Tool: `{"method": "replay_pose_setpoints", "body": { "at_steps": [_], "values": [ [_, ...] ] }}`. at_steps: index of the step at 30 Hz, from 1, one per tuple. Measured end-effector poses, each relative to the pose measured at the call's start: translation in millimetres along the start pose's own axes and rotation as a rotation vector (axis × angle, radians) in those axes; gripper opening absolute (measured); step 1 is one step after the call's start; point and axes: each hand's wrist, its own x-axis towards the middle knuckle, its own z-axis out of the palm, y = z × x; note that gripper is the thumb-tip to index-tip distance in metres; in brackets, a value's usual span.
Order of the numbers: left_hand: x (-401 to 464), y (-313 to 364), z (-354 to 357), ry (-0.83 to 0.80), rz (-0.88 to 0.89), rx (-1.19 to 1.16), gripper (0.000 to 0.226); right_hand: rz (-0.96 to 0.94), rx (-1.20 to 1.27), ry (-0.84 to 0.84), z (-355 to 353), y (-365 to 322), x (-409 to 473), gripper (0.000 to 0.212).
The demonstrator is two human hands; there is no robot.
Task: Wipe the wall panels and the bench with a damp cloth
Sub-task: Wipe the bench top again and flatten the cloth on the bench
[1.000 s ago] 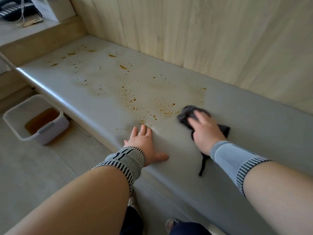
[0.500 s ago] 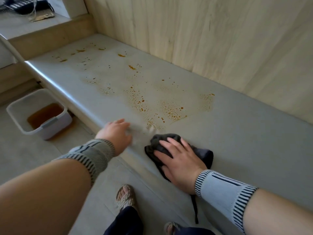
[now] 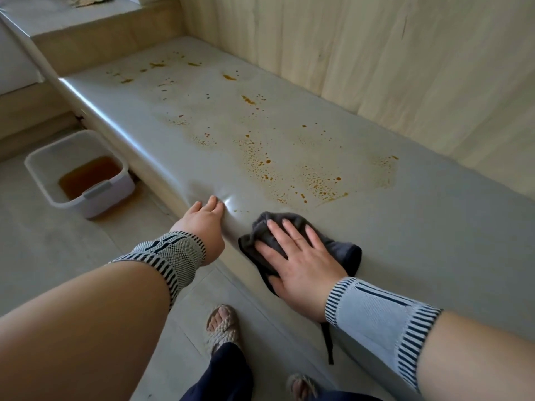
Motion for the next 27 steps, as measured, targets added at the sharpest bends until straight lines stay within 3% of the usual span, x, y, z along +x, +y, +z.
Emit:
{"method": "replay_pose_setpoints", "body": {
  "at_steps": [5,8,13,18,27],
  "values": [
    [0,-4,-23,0.07,-0.043,0.004,0.063,0.057,0.073,0.093,-15,-23,65,0.058],
    [9,-23,-34,0.159,-0.063,-0.029,0.061,0.034,0.05,0.075,-15,-22,58,0.058],
    [13,-33,-12,0.076,-0.085,-0.028,0.077,-0.025,-0.012,0.026,-4,-10,20,0.062],
    [22,-37,-9,0.061,-0.06,-0.016,0.081,0.016,-0.008,0.079,-10,-29,71,0.061],
    [25,-30,-30,-0.012,-0.111,0.047,0.066,0.016,0.043,0.135,-28,-47,137,0.057]
  ]
}}
